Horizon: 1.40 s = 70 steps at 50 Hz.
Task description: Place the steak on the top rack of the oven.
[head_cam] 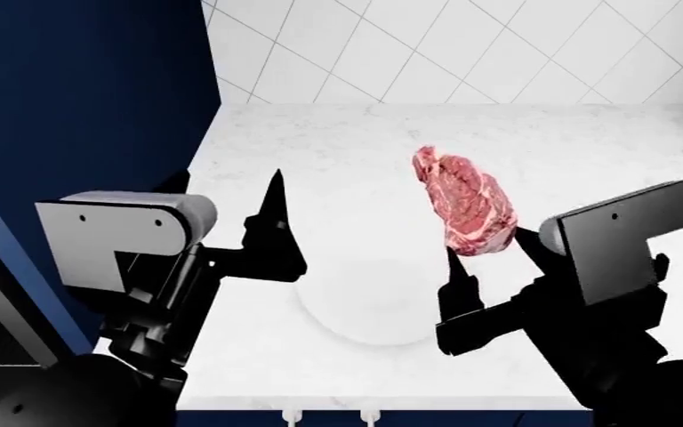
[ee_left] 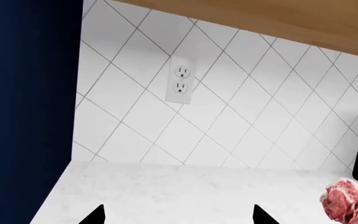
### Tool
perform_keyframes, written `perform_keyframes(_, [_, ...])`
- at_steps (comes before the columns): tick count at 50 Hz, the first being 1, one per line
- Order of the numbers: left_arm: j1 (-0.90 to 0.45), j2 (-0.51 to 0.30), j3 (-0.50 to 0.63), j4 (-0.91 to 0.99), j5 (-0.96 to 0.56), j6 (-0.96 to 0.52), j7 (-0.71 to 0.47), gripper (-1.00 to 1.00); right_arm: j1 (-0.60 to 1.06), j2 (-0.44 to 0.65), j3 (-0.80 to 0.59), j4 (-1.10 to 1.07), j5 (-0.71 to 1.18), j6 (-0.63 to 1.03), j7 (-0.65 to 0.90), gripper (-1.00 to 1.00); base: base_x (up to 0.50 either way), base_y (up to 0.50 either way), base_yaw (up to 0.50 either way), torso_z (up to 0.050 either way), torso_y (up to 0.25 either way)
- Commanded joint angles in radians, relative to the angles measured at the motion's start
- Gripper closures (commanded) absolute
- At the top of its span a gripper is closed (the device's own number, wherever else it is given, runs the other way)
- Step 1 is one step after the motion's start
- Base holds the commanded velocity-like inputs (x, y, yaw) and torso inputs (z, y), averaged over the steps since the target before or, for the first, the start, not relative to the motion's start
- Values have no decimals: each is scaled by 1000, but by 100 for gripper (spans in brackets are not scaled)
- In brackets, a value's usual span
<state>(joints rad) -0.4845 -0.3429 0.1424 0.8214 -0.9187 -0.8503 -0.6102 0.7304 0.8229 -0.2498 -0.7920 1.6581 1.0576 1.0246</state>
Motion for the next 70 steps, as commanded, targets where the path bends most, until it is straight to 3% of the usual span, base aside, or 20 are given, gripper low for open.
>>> perform_keyframes(1, [6, -12, 6, 23, 3, 9, -1, -100, -106, 23, 97, -115, -60, -84, 74, 100, 0, 0, 0, 0, 0])
perform_keyframes(16, [5, -19, 3, 32, -11, 12, -16, -100, -150, 45, 133, -172, -54, -120, 106, 100, -71, 0, 0, 0, 0])
perform_keyframes(70, [-12, -36, 17, 33, -43, 25, -44, -100, -151, 67, 137, -191, -52, -133, 108, 100, -322, 0, 0, 0, 0])
